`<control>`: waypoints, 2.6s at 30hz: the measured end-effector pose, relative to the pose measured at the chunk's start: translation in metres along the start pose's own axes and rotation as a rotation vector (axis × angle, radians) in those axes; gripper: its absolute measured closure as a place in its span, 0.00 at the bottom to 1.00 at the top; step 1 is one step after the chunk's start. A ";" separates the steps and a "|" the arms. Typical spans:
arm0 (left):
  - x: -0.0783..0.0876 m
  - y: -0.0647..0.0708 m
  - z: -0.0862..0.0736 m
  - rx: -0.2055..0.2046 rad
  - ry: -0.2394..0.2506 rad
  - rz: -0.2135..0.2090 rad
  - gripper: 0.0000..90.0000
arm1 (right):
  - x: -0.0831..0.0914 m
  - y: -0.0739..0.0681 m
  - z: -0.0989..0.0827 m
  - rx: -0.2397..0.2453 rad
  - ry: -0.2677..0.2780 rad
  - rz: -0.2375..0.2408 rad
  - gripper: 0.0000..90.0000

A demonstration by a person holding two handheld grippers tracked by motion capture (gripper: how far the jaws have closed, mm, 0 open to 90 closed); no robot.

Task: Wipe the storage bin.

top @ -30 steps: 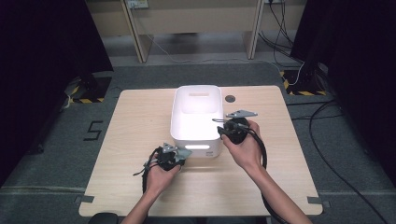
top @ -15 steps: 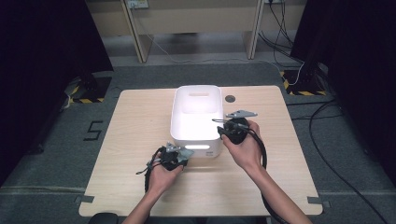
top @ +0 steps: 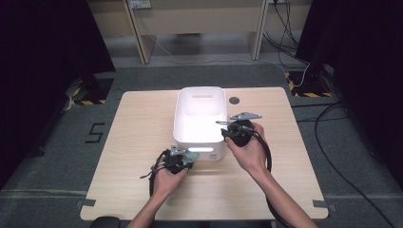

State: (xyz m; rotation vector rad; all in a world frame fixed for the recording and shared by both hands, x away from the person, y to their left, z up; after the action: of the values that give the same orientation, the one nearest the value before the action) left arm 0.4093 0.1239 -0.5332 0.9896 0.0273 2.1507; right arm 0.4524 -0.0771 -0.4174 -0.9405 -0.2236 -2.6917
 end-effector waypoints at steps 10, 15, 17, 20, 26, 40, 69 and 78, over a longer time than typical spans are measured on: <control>0.007 0.007 0.008 -0.009 0.045 -0.019 0.85 | 0.000 0.000 0.000 -0.001 0.000 0.000 0.77; 0.010 0.009 0.010 -0.008 0.057 -0.025 0.85 | 0.000 0.000 0.000 0.000 0.000 0.001 0.77; 0.012 0.010 0.012 -0.013 0.063 -0.025 0.85 | 0.000 0.000 0.000 0.000 0.001 0.002 0.77; 0.014 0.011 0.014 -0.016 0.072 -0.027 0.85 | 0.000 0.000 0.000 -0.001 0.000 0.000 0.77; 0.018 0.014 0.017 -0.023 0.082 -0.026 0.85 | 0.000 0.000 0.000 0.000 0.000 0.002 0.77; 0.025 0.022 0.024 -0.042 0.091 -0.031 0.85 | -0.001 0.000 0.000 -0.001 -0.001 0.002 0.77; 0.032 0.044 0.039 -0.073 0.112 -0.064 0.86 | -0.001 0.000 0.000 -0.001 0.000 -0.001 0.77; 0.027 0.045 0.039 -0.069 0.105 -0.072 0.86 | -0.001 0.000 0.000 -0.003 0.000 0.000 0.77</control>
State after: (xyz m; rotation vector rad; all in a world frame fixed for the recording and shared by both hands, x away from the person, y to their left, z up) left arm 0.3955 0.0989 -0.4744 0.8231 0.0386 2.1214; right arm 0.4529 -0.0769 -0.4178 -0.9413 -0.2199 -2.6927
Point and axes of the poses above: each handheld gripper's, and its own axes: x roughly backward along the jaws, z roughly out of its top, y roughly to its right, the point moved 5 cm from there along -x, roughly forward along the jaws, and after that the axes turned 13 degrees about -z, right-handed, at the moved point
